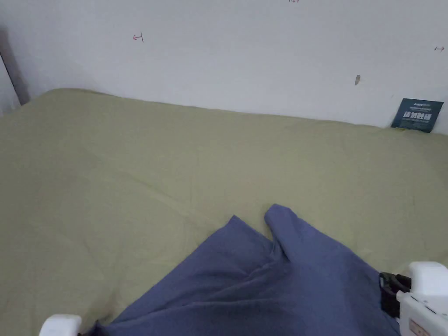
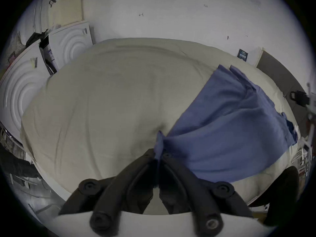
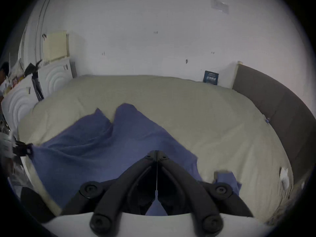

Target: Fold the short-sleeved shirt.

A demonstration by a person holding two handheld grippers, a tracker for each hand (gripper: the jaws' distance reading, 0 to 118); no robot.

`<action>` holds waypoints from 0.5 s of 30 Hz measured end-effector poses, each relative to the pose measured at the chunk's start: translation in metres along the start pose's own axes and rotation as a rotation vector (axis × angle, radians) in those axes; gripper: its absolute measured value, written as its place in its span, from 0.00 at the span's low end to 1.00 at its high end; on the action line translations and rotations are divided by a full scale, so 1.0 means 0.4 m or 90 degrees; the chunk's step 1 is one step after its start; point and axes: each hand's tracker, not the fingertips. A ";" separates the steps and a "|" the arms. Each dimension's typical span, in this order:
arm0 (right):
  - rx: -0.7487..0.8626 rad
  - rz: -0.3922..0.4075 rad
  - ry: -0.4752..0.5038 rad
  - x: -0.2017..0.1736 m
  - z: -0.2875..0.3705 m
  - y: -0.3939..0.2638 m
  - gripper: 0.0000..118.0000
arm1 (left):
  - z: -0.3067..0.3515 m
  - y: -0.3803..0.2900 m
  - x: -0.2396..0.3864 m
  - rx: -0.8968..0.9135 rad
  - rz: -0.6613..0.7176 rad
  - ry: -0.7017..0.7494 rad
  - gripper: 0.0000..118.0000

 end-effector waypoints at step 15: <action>-0.175 0.041 0.051 0.030 -0.481 0.073 0.60 | 0.108 0.052 0.047 0.032 0.011 0.009 0.03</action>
